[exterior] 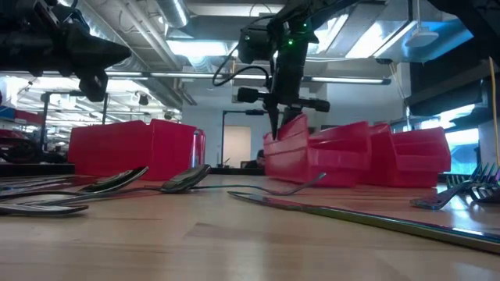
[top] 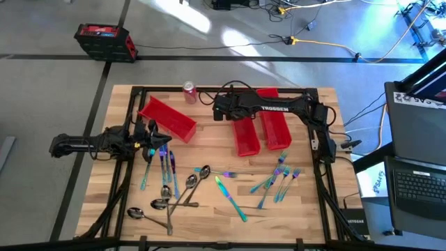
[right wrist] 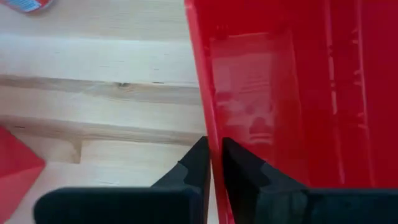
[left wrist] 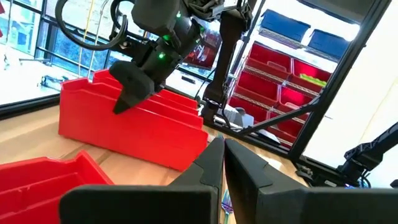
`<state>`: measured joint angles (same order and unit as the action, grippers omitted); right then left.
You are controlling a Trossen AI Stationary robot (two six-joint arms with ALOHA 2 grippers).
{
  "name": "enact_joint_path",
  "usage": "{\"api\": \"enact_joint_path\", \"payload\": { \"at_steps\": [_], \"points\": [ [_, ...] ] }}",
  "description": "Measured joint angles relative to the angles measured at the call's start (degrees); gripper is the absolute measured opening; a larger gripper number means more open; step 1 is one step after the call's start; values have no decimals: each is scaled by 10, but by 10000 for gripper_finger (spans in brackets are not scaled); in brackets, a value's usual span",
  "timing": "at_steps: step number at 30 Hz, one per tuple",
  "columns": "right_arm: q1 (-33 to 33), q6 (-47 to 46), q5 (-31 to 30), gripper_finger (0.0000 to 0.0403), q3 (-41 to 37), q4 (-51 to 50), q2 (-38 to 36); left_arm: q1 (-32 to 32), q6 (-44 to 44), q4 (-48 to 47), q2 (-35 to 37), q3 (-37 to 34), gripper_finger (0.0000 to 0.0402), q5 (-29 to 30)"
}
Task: Sort silverware
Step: Prepare the red bins to sort the silverware
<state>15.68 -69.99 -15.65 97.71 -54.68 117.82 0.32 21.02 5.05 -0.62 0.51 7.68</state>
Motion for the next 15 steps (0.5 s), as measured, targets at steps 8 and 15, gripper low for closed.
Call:
{"api": "enact_joint_path", "payload": {
  "at_steps": [8, 15],
  "points": [
    [-2, -3, -21, 25, 0, 1, 0, 0, 0, -1, 0, 0, 0, 0],
    [-3, -3, -22, 26, 0, 6, 0, 0, -22, -1, 0, 0, 0, 0]
  ]
}}
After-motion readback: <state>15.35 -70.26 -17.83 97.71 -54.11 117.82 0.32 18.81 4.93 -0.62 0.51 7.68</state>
